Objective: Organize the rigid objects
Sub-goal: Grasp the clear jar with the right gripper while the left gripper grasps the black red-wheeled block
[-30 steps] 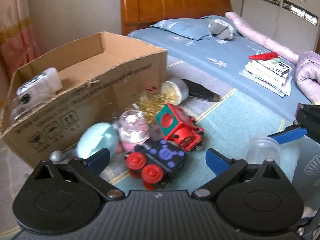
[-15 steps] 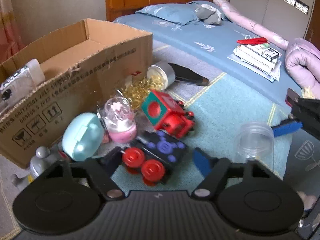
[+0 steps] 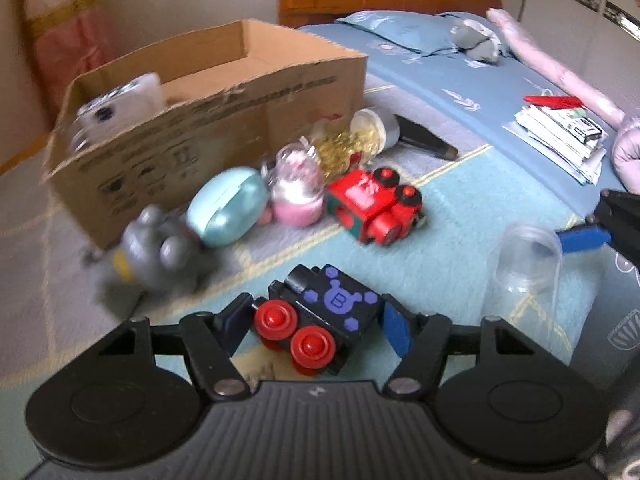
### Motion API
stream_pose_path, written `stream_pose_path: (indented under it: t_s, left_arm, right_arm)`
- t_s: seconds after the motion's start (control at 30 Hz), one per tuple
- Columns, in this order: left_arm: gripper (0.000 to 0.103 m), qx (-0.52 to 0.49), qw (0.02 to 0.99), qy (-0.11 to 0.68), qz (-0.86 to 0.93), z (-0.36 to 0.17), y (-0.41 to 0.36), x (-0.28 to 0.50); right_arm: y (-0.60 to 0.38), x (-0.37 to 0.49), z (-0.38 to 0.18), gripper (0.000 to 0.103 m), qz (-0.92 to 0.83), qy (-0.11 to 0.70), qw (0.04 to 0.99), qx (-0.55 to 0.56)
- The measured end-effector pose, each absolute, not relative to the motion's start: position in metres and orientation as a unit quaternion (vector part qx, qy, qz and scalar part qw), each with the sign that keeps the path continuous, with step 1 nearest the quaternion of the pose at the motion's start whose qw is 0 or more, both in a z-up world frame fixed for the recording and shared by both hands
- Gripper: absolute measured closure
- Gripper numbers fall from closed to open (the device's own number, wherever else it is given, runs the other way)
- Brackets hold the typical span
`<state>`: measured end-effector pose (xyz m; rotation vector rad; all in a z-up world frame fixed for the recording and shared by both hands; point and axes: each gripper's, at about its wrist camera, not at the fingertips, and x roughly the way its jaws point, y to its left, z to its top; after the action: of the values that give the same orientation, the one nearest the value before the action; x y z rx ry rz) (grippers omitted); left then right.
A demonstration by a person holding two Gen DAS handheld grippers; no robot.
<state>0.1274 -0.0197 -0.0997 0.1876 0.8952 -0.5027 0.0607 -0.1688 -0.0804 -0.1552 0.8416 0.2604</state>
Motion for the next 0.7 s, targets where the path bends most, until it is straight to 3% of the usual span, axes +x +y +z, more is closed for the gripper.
stream_pose_path:
  t_s: [0.17, 0.43, 0.6, 0.7]
  left_arm:
    - [0.016, 0.100, 0.856, 0.431, -0.267, -0.095, -0.015, 0.112]
    - [0.017, 0.208, 0.837, 0.403, -0.306, -0.101, -0.025, 0.119]
    - [0.030, 0.212, 0.822, 0.403, -0.342, -0.098, -0.025, 0.122]
    - [0.032, 0.223, 0.817, 0.398, -0.352, -0.097, -0.026, 0.120]
  right_arm:
    - [-0.182, 0.065, -0.079, 0.000, 0.119, 0.410, 0.902, -0.061]
    - [-0.185, 0.067, -0.081, 0.000, 0.121, 0.411, 0.901, -0.064]
    - [-0.182, 0.069, -0.078, 0.000, 0.147, 0.402, 0.901, -0.076]
    - [-0.180, 0.072, -0.078, 0.000, 0.167, 0.399, 0.896, -0.098]
